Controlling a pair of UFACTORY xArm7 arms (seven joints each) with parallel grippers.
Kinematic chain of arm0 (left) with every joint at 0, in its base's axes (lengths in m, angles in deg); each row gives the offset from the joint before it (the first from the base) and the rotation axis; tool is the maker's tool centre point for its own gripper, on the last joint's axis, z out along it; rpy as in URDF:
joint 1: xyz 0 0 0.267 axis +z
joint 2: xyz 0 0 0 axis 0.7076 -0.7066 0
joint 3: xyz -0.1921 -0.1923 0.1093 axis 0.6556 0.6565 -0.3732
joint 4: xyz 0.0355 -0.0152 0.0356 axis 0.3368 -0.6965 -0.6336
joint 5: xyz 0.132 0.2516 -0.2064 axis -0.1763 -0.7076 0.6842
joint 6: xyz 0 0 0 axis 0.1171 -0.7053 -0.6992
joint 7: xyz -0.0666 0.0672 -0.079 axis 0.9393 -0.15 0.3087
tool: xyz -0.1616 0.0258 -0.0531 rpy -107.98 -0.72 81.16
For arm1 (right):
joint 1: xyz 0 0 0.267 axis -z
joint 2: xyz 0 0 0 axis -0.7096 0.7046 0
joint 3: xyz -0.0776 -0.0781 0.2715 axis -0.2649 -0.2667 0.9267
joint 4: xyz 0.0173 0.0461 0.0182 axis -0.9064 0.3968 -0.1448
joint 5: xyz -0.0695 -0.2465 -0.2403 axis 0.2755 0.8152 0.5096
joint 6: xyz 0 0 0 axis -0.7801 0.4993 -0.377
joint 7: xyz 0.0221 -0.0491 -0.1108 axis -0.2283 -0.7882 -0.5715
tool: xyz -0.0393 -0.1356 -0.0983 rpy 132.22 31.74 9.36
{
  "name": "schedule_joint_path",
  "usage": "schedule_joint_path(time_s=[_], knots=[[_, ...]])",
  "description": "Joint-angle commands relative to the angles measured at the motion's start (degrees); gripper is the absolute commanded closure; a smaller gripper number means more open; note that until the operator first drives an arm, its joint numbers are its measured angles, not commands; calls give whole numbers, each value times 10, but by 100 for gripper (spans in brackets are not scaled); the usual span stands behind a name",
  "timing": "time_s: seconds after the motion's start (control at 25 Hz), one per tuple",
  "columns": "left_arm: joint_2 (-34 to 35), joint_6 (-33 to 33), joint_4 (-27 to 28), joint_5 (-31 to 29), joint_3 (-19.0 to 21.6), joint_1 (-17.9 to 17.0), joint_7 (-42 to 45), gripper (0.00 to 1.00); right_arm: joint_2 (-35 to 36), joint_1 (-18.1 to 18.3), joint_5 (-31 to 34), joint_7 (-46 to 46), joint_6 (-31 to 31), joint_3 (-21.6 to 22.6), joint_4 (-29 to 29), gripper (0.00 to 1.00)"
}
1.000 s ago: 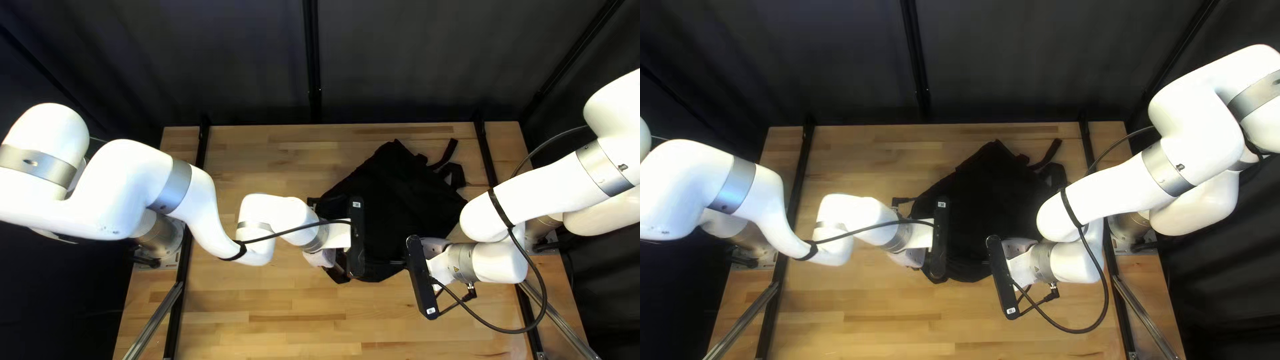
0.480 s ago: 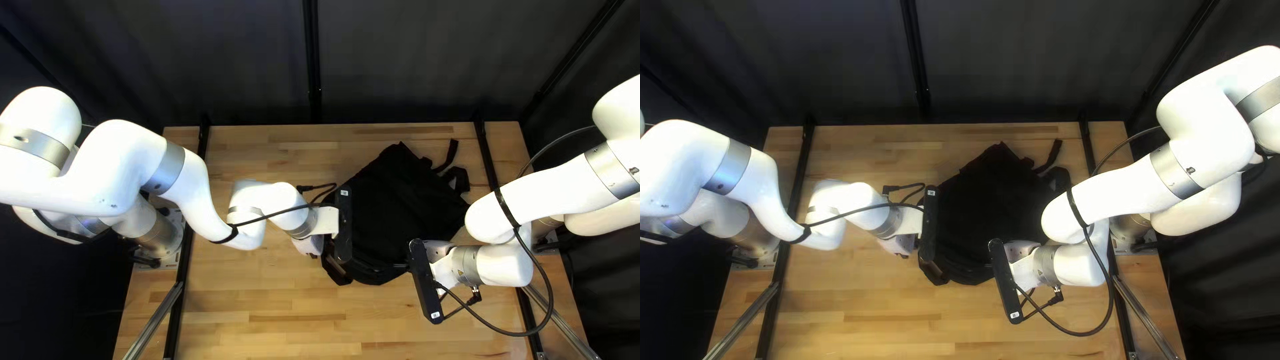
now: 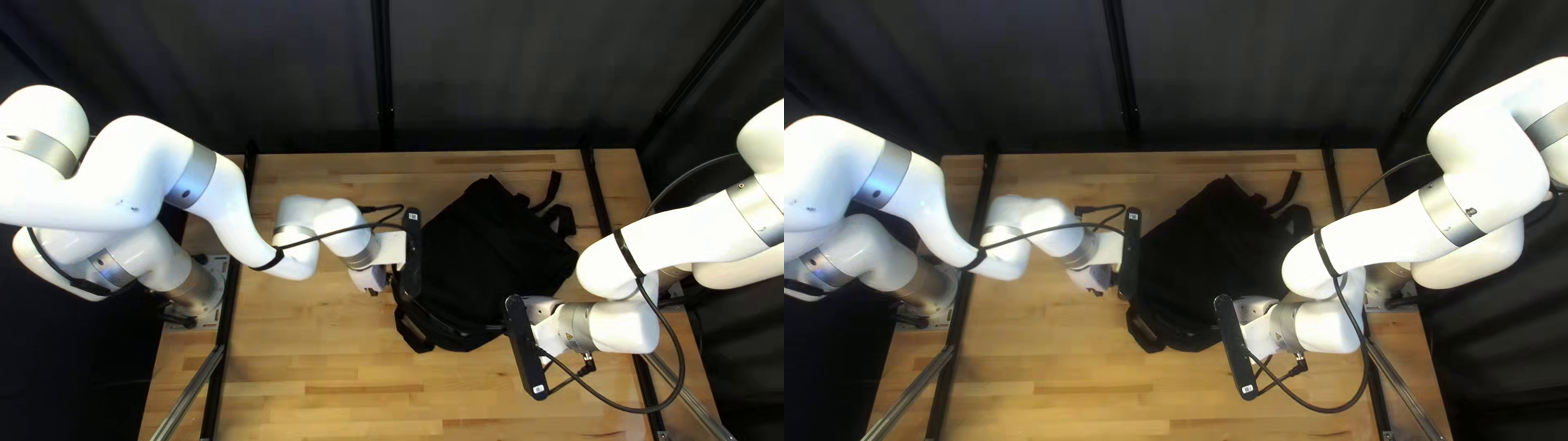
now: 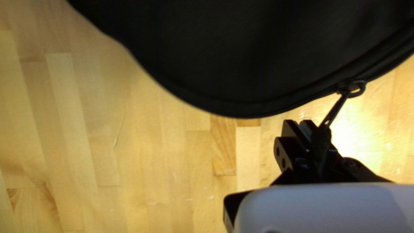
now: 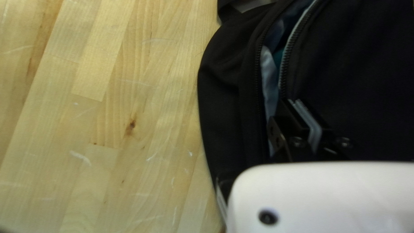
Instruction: Remove a lunch box from a kids backpack
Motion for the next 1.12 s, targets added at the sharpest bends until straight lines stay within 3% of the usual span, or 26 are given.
schedule_joint_path(time_s=[0.04,0.24,0.44,0.68,0.92,0.96,1.04,1.12], knots=[[3,-6,1,22,-12,2,-34,100,-21,-16,-32,-22,-2,-7,16,100],[31,-20,25,82,-17,4,-96,100,-67,-50,-87,-57,-8,-31,58,100],[47,-37,54,101,-13,2,-114,100,-115,-91,-141,-121,-19,-86,106,100],[79,-55,93,141,3,0,-144,100,-166,-126,-176,-247,-48,-205,169,100],[81,-61,96,150,4,3,-160,100,-271,-221,-253,-408,12,-346,227,100],[83,-62,98,152,4,4,-163,100,-277,-226,-258,-420,17,-356,230,92],[90,-66,107,162,9,4,-169,100,-306,-235,-270,-470,38,-396,242,32],[97,-69,116,172,14,5,-175,100,-320,-235,-275,-503,53,-423,246,18]])
